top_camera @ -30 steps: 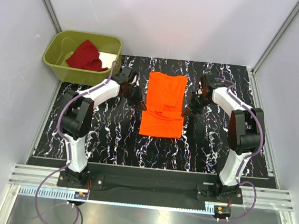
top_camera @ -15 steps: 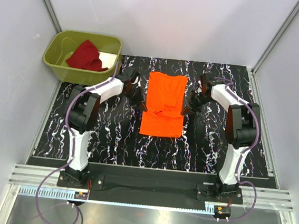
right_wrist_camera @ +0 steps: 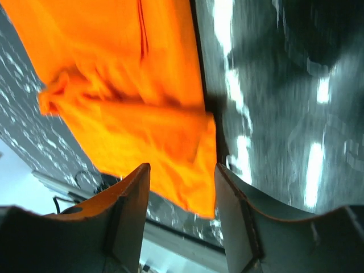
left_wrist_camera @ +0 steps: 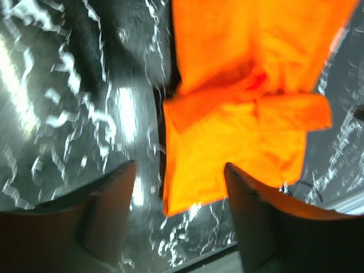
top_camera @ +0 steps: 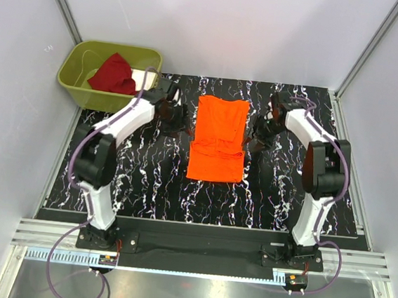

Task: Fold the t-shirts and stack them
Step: Fold the tshirt

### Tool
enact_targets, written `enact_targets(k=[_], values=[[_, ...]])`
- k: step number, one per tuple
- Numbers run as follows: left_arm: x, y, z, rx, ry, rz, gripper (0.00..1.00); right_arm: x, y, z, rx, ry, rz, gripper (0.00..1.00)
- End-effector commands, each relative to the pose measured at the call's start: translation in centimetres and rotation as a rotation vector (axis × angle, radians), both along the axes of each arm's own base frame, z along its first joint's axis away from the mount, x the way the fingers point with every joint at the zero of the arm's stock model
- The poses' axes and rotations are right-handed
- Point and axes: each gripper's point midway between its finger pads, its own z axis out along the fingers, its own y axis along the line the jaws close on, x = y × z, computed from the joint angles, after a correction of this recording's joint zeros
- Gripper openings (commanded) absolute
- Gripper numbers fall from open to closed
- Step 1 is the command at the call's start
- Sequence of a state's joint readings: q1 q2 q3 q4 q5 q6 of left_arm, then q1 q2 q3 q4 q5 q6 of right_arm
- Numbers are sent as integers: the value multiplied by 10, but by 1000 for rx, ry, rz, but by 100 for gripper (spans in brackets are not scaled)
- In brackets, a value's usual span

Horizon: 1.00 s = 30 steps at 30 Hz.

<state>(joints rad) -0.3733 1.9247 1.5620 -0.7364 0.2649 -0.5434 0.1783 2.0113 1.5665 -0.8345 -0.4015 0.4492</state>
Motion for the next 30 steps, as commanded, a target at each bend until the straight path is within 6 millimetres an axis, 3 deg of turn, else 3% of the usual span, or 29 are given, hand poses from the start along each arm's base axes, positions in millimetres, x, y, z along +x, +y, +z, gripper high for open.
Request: enact_targets(k=[1, 2, 3, 4, 5, 9, 13, 19, 24, 30], values=[[-16, 2, 42, -36, -130, -60, 59, -18, 9, 43, -2, -102, -10, 53], [-31, 2, 28, -41, -90, -65, 56, -27, 27, 43, -7, -96, 1, 52], [-40, -4, 32, -64, -98, -81, 55, -29, 35, 40, -20, -111, 3, 50], [-49, -5, 20, -73, -77, -75, 54, -34, 42, 33, -62, -116, 3, 49], [-55, -7, 18, -87, -76, -77, 52, -42, 63, 30, -70, -115, 11, 49], [-75, -13, 11, -157, -60, -77, 45, -53, 94, 10, -173, -124, -12, 47], [-87, -10, 4, -170, -43, -79, 42, -41, 102, -14, -290, -166, -15, 52], [-104, -4, 11, -171, -57, -114, 42, -25, 96, -33, -395, -173, -16, 55], [-112, 0, 12, -169, -57, -134, 42, -18, 95, -42, -429, -173, -11, 54], [-116, 1, 16, -173, -65, -152, 43, 1, 94, -39, -487, -202, -18, 54]])
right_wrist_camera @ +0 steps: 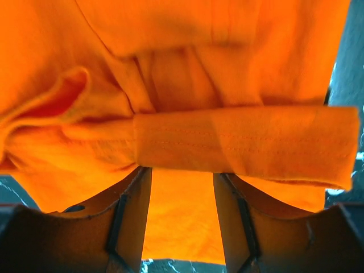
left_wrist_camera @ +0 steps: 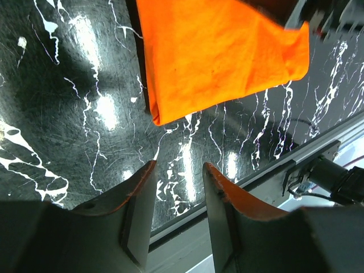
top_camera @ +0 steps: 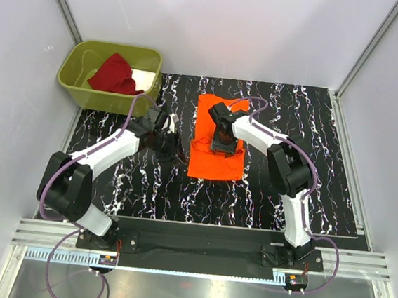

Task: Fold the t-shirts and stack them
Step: Fold the tshirt

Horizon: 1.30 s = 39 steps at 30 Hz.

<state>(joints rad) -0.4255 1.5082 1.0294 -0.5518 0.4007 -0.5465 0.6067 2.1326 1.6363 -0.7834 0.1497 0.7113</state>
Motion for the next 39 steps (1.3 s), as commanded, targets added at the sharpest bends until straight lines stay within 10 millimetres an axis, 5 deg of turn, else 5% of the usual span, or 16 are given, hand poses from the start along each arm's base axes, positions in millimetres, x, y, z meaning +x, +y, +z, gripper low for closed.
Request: enact_targets(k=[1, 8, 12, 14, 16, 20, 21, 30, 34, 39], values=[[-1, -3, 14, -39, -51, -36, 42, 23, -5, 12, -67, -68, -16, 54], [-4, -2, 18, -52, -54, -40, 43, 53, -4, 16, -113, -132, 0, 54], [-7, 0, 20, -49, -59, -42, 43, 101, -4, 47, -111, -239, 2, 55], [-8, 1, 21, -51, -62, -42, 45, 116, -19, 44, -143, -226, 20, 56], [-9, 0, 21, -58, -61, -44, 51, 129, -22, 67, -145, -255, 34, 57], [-2, -9, 18, -86, -46, -57, 57, 101, -20, 94, -74, -219, 91, 68], [4, -13, 20, -103, -57, -62, 57, 78, -21, 96, -28, -173, 112, 68], [14, -25, -13, -93, 44, -65, 52, -49, -63, 82, 210, -55, 174, 59], [11, -23, -33, -69, 96, -61, 52, -68, -71, 68, 310, -42, 218, 42], [14, -24, -43, -61, 110, -55, 47, -88, -62, 44, 382, 35, 293, 42]])
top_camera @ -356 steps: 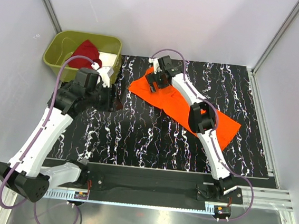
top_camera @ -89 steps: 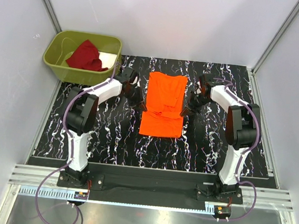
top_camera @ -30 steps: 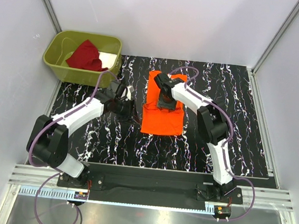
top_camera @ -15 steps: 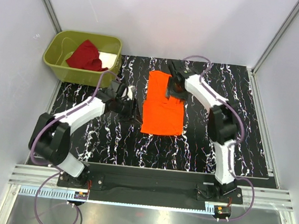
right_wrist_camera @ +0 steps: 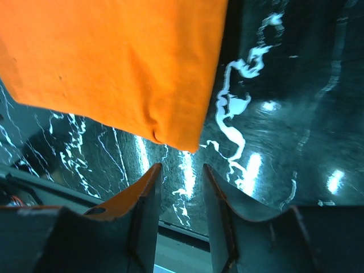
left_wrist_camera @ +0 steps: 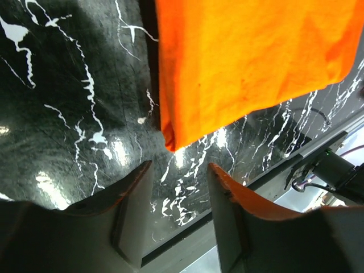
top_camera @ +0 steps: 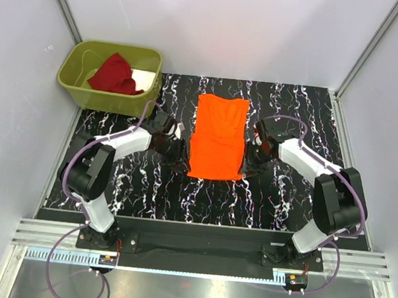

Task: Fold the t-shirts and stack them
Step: Fold the tshirt

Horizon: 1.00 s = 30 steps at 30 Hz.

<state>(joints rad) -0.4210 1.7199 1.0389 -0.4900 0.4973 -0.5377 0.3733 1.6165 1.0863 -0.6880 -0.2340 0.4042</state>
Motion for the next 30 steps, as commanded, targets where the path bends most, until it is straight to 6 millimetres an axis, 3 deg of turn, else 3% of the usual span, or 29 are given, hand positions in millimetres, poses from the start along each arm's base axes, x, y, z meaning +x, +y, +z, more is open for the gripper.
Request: enact_targets(k=[1, 9, 23, 30], values=[[14, -10, 6, -38, -39, -4, 46, 1, 24, -3, 123, -28, 105, 42], [12, -11, -7, -40, -13, 2, 42, -3, 14, -26, 64, 1, 96, 42], [13, -22, -12, -79, 23, -5, 42, 5, 3, -35, -12, -18, 82, 34], [7, -27, -19, -107, 61, 11, 34, 5, 7, -33, 16, -21, 82, 37]])
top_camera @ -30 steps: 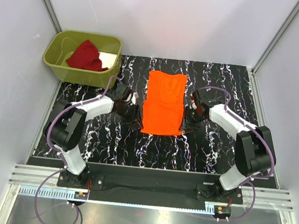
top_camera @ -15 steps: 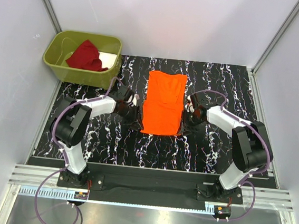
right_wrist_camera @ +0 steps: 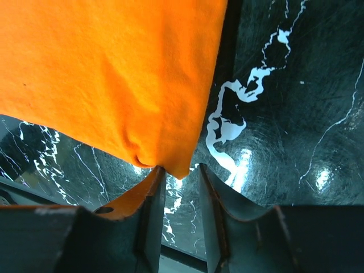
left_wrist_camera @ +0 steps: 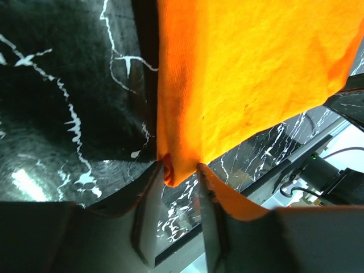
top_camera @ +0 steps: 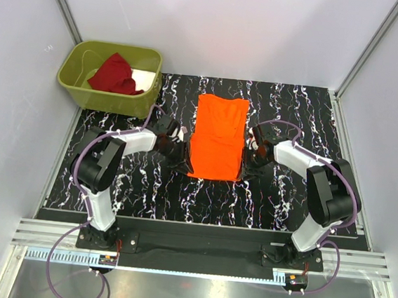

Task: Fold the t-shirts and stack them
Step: Fold the tshirt

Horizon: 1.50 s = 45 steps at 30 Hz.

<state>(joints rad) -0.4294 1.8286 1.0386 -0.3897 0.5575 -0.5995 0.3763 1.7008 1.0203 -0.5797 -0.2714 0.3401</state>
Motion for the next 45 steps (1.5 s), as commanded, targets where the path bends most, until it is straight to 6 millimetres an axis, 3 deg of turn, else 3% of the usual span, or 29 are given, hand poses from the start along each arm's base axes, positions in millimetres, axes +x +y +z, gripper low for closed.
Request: enact_targets(k=[1, 3, 4, 5, 7, 15, 18, 20, 21, 22, 25, 28, 34, 41, 44, 45], values=[[3, -10, 2, -52, -3, -4, 28, 9, 4, 6, 17, -53, 6, 36], [4, -10, 3, -50, -7, -6, 15, 10, 1, 7, 2, -65, -1, 29], [4, -9, 2, -41, -7, -8, 3, 10, -1, 6, -12, -66, -6, 24], [6, -6, 1, -14, -8, -1, 0, 12, -6, 5, -39, -75, -16, 11], [7, -3, -1, 4, -12, -8, 0, 12, -11, 6, -65, -80, -17, 0], [9, 11, -6, 102, -27, -16, 0, 6, -46, 18, -237, -113, -37, 0], [10, 11, -5, 100, -37, -25, 0, 3, -33, 23, -154, -124, -11, 0], [9, 9, -3, 86, -35, -28, 0, 0, -24, 23, -107, -100, -15, 8], [10, 8, -2, 85, -34, -27, 0, 0, -22, 23, -96, -98, -18, 20], [9, 7, -2, 81, -31, -32, 15, 0, -20, 24, -85, -93, -25, 30], [6, 7, 2, 68, -40, -25, 37, -9, -19, 19, -72, -64, -29, 39], [2, 6, 6, 46, -46, -25, 45, -16, -21, 15, -74, -48, -28, 41], [0, 0, 5, 18, -43, -36, 44, -16, -13, 10, -27, -44, -44, 40], [2, -4, 1, 5, -25, -36, 23, -15, -3, 16, 26, -35, -39, 34], [3, -3, -2, 17, -21, -39, 20, -9, 5, 30, 77, -75, -53, 38], [2, -3, -3, 21, -18, -41, 17, -8, 7, 32, 87, -77, -52, 48]])
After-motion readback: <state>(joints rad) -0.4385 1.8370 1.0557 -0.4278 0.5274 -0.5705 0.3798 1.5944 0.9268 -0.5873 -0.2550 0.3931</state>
